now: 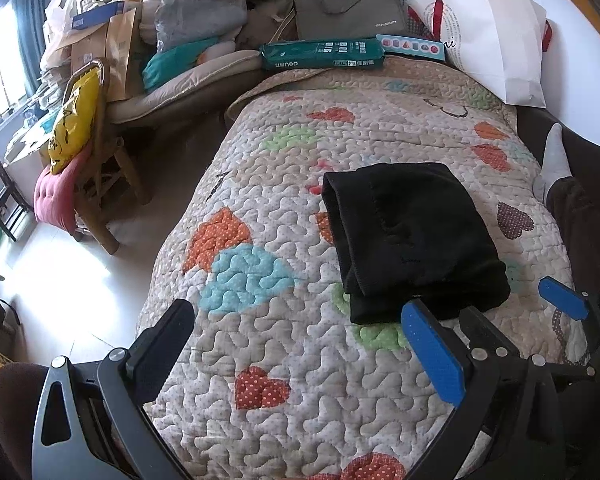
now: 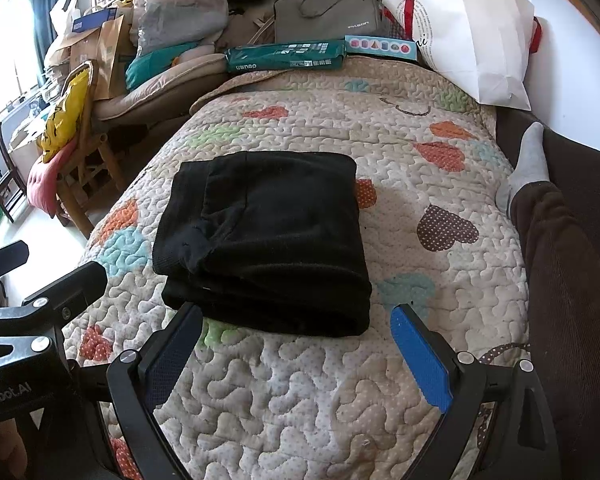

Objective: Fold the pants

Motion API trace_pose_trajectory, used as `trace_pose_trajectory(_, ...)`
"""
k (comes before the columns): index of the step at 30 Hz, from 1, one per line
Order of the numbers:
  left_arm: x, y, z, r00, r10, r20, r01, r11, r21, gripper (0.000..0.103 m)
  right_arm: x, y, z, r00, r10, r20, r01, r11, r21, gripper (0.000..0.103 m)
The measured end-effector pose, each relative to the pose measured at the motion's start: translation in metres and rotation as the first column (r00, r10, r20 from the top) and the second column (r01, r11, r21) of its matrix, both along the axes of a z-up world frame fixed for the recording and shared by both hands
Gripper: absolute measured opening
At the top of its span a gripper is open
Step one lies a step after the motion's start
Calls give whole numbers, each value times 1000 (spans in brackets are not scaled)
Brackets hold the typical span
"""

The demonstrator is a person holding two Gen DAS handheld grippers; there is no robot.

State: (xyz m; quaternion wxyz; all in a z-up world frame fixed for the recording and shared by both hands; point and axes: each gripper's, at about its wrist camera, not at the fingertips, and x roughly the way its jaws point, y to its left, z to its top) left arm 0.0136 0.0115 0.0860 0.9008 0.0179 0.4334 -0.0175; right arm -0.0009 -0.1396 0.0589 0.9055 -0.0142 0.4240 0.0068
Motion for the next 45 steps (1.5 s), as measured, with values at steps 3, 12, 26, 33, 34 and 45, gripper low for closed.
trace_pose_trajectory(3,1,1,-1,1000,2,-4,-2,1000,-2,103,0,0,-1,1000,3,-4,-3,1000,-2,98)
trace_pose_trajectory(12,1,1,-5,1000,3,-15,-3,1000,-2,103,1,-1,-2,1000,7,-11,-7,1000,-5,98)
trace_pose_trajectory(26,1,4,-9,1000,13,-21,-13,1000,-8,103,3,-4,-5,1000,18,-24,-18,1000,-15,98)
trace_pose_trajectory(33,0,5,-11,1000,9,-25,-10,1000,-8,103,3,-3,-7,999,24,-27,-24,1000,-17,98)
trace_pose_trajectory(34,0,5,-11,1000,9,-26,-9,1000,-8,103,3,-3,-7,999,24,-27,-25,1000,-17,98)
trace_pose_trajectory(45,0,4,-12,999,9,-33,-9,1000,-6,103,4,-5,-10,999,28,-36,-29,999,-18,98)
